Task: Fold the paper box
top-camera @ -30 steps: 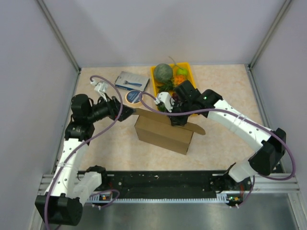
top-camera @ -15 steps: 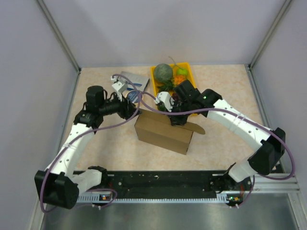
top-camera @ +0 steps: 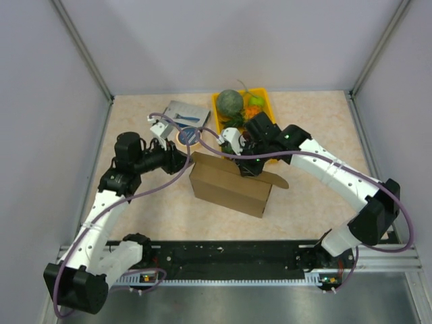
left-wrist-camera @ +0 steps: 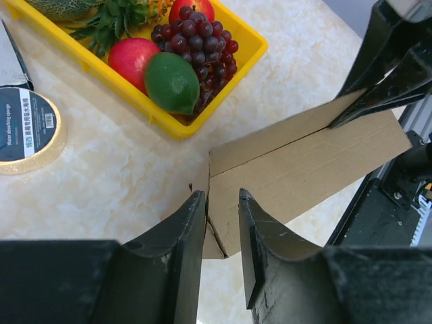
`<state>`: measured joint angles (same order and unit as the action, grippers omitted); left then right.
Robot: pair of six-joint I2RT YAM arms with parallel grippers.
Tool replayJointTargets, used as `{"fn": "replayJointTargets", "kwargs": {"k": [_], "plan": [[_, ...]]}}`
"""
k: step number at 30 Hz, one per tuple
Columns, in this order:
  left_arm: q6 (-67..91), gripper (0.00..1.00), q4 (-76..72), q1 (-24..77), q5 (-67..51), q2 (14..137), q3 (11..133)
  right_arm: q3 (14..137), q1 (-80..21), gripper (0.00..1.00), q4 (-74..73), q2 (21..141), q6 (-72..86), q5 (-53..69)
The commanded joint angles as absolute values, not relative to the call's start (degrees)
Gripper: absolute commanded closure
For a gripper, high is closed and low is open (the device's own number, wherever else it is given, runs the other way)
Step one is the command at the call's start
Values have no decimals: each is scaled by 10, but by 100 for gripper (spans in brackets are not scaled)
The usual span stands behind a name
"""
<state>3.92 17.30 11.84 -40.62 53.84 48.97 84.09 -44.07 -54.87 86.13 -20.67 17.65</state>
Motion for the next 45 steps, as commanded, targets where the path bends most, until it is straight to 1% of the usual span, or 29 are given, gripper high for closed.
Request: {"fn": "replayJointTargets", "kwargs": {"k": [1,2,3,4,6,11,12,14,17,18,19,21,24,25,28,29,32,35,39,42,43,45], "plan": [[92,70,120,129,-403,534,493,860,-435,82,-545,867,-163,153],[94,72,120,134,-401,538,495,860,-435,78,-544,864,-145,151],[95,72,120,137,-397,539,496,861,-435,72,-543,860,-137,149],[95,72,121,141,-387,541,497,862,-436,68,-543,857,-128,137],[92,70,126,147,-385,548,499,865,-435,65,-544,847,-107,128],[73,71,144,156,-351,549,503,864,-435,55,-544,819,-55,68],[70,73,148,157,-344,549,504,863,-435,50,-545,807,-44,62],[60,75,163,161,-326,547,506,863,-435,47,-553,794,-7,42],[55,80,165,162,-319,542,503,857,-428,38,-557,758,47,34],[56,82,165,163,-319,542,502,852,-421,34,-562,748,59,36],[60,87,164,164,-318,542,502,846,-417,33,-564,727,69,38],[61,92,165,168,-314,541,504,821,-399,29,-575,707,90,42],[60,96,164,173,-302,537,504,778,-359,30,-575,661,115,58],[60,97,164,173,-302,535,504,769,-322,31,-574,650,119,92],[58,99,165,173,-299,532,503,741,-279,39,-556,607,124,129],[58,99,164,174,-300,531,503,738,-275,47,-558,596,122,129],[59,100,166,174,-300,534,506,719,-264,58,-560,584,120,152],[59,100,165,174,-301,532,507,699,-264,64,-559,573,109,163],[58,100,166,174,-300,529,506,692,-264,62,-558,549,96,148],[60,100,166,174,-302,529,505,684,-265,54,-558,550,78,167],[61,100,165,174,-302,528,506,680,-265,54,-557,556,75,164],[62,100,165,174,-301,527,504,673,-264,57,-556,563,66,147]]}}
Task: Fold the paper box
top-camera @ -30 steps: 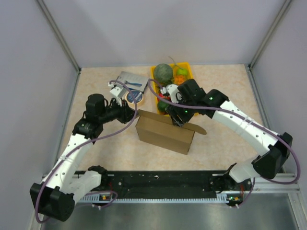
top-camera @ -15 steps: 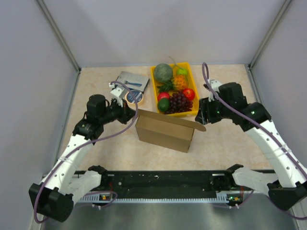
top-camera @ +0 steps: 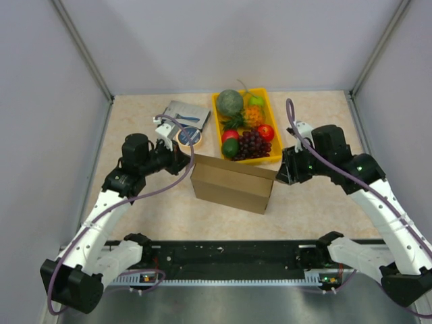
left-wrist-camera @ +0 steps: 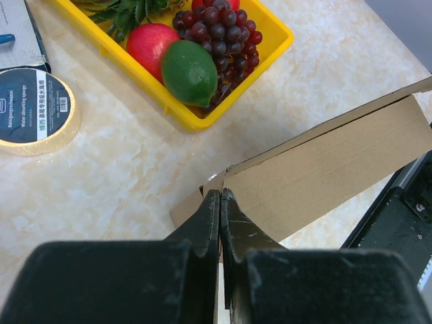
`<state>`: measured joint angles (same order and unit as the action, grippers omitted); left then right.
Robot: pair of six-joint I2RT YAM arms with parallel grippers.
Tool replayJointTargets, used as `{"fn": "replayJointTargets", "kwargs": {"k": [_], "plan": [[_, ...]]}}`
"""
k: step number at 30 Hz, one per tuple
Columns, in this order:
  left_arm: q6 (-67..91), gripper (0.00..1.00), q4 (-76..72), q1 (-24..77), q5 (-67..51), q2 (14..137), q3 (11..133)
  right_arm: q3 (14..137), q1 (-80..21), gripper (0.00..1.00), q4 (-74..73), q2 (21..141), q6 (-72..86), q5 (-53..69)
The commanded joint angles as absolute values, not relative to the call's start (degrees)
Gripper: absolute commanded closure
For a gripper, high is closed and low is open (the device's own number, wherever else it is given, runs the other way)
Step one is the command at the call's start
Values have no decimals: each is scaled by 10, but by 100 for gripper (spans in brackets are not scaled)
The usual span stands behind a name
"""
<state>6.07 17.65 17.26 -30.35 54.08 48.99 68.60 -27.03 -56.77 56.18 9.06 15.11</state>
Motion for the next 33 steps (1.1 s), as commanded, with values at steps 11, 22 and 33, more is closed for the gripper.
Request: {"fn": "replayJointTargets", "kwargs": {"k": [11,22,33], "plan": [[66,100,171,174,-301,522,509,644,-265,81,-540,562,47,157],[151,100,147,185,-274,501,490,632,-265,100,-512,558,152,191],[292,100,102,200,-212,445,436,635,-300,100,-504,558,280,99]]}}
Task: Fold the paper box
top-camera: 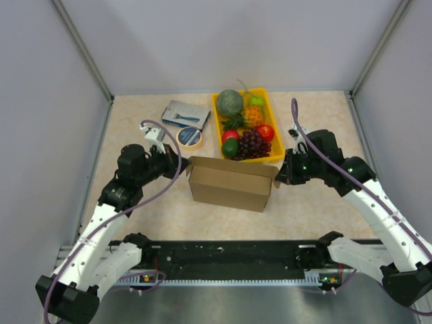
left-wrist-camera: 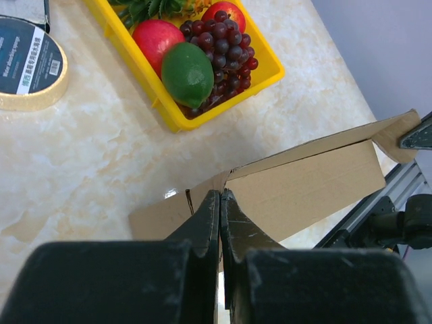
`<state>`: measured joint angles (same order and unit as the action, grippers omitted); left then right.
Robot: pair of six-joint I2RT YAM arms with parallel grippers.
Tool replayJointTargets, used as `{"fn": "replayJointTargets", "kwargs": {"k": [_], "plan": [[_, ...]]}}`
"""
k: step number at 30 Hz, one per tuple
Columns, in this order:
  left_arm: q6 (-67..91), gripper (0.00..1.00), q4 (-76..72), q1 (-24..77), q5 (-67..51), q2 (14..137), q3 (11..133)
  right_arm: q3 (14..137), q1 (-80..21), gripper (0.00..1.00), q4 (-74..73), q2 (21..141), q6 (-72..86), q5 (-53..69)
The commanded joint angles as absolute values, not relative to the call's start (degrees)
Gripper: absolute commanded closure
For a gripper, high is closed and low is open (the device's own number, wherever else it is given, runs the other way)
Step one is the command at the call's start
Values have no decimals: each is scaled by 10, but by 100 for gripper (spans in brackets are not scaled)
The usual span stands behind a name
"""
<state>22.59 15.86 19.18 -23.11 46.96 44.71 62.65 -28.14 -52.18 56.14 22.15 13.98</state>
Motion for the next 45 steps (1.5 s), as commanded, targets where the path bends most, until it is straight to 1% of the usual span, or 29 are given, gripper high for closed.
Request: {"fn": "replayJointTargets", "kwargs": {"k": [1,9,17,23,28,29,30,32,38,41,45], "plan": [[294,100,101,201,-207,442,435,636,-301,100,-504,557,292,90],[309,100,120,221,-185,436,443,643,-319,100,-509,562,329,45],[321,100,143,258,-115,433,457,649,-337,100,-515,558,365,-18],[328,100,151,273,-103,432,458,642,-351,100,-515,558,391,-35],[337,100,163,281,-80,423,458,657,-402,100,-518,569,417,-82],[337,100,163,283,-78,418,459,664,-416,100,-523,584,413,-130],[337,100,163,283,-77,418,459,678,-437,100,-544,593,399,-154],[337,100,171,283,-75,419,462,683,-444,100,-555,608,391,-192],[347,100,175,284,-78,420,460,678,-493,100,-569,618,403,-263],[345,100,177,285,-77,420,461,678,-497,100,-574,630,397,-271],[348,100,179,285,-74,414,461,679,-518,100,-572,634,436,-287]]}}
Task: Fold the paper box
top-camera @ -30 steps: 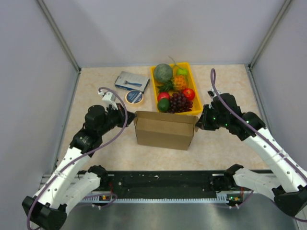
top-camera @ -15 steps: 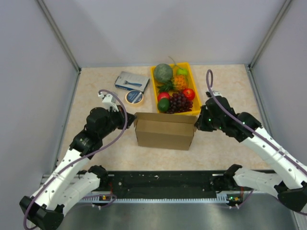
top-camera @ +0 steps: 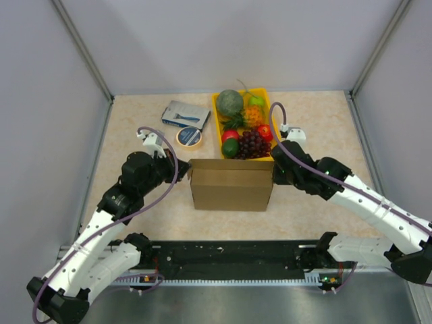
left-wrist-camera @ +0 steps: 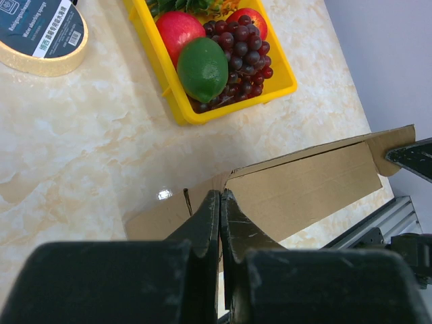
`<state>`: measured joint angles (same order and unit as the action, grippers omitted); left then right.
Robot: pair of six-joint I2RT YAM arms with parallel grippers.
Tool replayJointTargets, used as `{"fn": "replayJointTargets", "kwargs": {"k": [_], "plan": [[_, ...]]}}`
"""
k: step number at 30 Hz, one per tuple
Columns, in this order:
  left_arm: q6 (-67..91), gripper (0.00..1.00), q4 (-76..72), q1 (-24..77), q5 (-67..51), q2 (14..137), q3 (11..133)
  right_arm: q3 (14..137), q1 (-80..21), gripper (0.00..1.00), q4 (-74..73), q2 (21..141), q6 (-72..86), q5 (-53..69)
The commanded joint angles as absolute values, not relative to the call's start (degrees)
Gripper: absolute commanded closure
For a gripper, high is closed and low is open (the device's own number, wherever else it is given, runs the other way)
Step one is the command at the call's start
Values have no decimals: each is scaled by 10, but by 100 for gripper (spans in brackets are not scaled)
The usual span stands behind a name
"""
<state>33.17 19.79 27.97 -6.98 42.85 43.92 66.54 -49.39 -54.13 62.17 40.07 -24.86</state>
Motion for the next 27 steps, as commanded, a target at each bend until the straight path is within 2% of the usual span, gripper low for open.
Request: {"fn": "replayJointTargets", "kwargs": {"k": [1,14,27], "plan": [[352,100,178,285,-75,414,458,678,-522,100,-570,635,446,-293],[364,100,171,290,-76,408,447,664,-573,100,-542,628,561,-335],[373,100,170,301,-68,412,435,549,-584,100,-493,590,579,-361]]}}
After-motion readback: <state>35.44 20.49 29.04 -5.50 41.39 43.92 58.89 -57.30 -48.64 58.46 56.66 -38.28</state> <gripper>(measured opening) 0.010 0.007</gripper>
